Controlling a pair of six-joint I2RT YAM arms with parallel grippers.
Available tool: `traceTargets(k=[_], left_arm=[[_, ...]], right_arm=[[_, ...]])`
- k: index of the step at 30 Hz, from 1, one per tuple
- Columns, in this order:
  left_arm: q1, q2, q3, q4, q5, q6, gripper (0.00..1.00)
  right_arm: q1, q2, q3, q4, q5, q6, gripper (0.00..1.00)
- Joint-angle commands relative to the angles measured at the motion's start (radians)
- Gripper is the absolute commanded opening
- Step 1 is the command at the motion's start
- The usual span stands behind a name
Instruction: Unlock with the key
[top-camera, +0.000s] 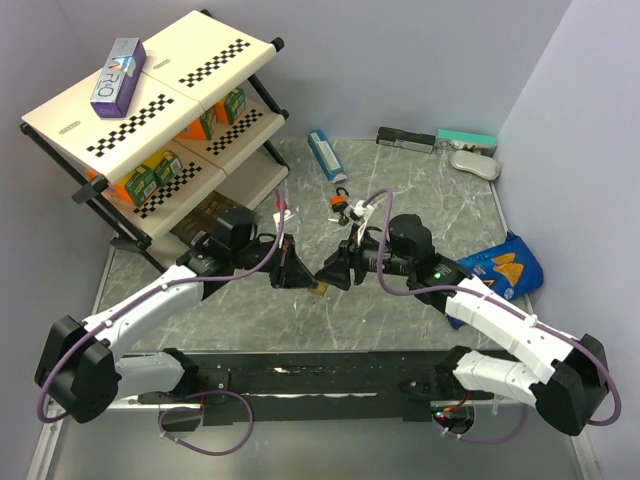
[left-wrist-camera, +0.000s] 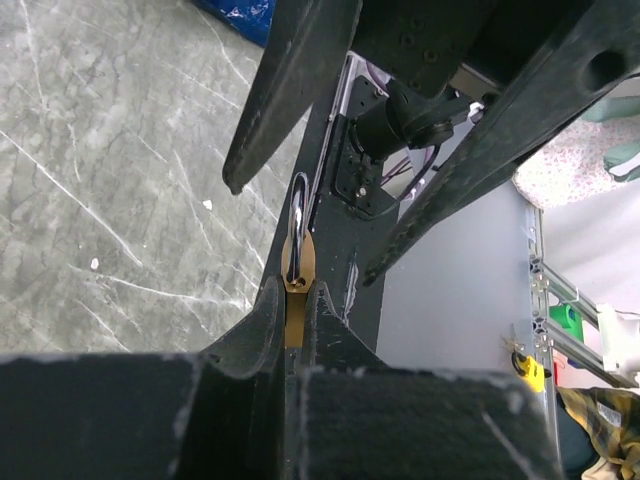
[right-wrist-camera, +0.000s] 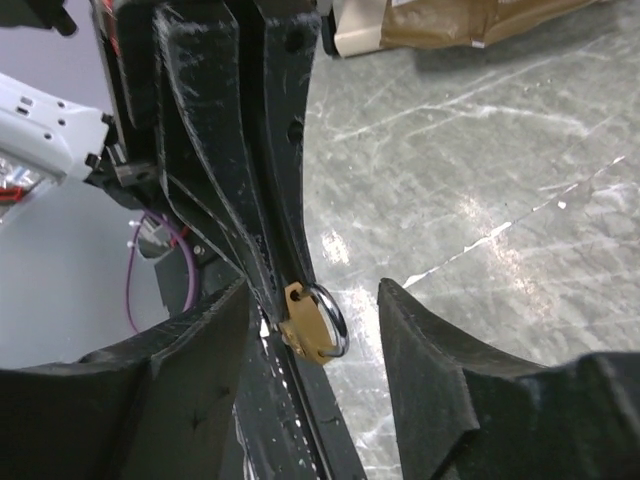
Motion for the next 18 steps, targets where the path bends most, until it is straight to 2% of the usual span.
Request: traceTargets(k=[1, 3, 4, 6, 7, 10, 14, 18], left_arm=[[0.006, -0.051, 0.008, 0.042, 0.004, -0.002, 0.01], [0.006, -0.054, 0.004, 0.044, -0.002, -0.009, 0.01], [0.006, -0.054, 0.004, 0.042, -0.01, -0.013, 0.01], [0.006, -0.061, -0.001, 0.071, -0.02, -0.018, 0.01], [0.006, -0.064, -0.001, 0.067, -0.04, -0.018, 0.01], [0.004, -0.075, 0.002, 0.053, -0.103, -0.001, 0.01], [0.001, -0.08, 0.005, -0.008, -0.204, 0.007, 0.01], [-0.034, -0.077, 0.025, -0.056, -0.328, 0.022, 0.01]], right_arm=[[0.011, 0.01, 0.054, -0.011, -0.012, -0.026, 0.56], [0.011, 0.01, 0.05, -0.014, -0.009, -0.022, 0.44], [0.012, 0.008, 0.05, -0.016, -0.008, -0.022, 0.32], [0.012, 0.005, 0.05, -0.022, 0.007, -0.014, 0.2], [0.012, 0.003, 0.049, -0.022, 0.018, -0.01, 0.1], [0.012, -0.01, 0.05, -0.03, 0.061, 0.007, 0.0], [0.017, -0.01, 0.069, -0.059, 0.145, 0.035, 0.0], [0.046, 0.016, 0.131, -0.142, 0.324, 0.055, 0.0]])
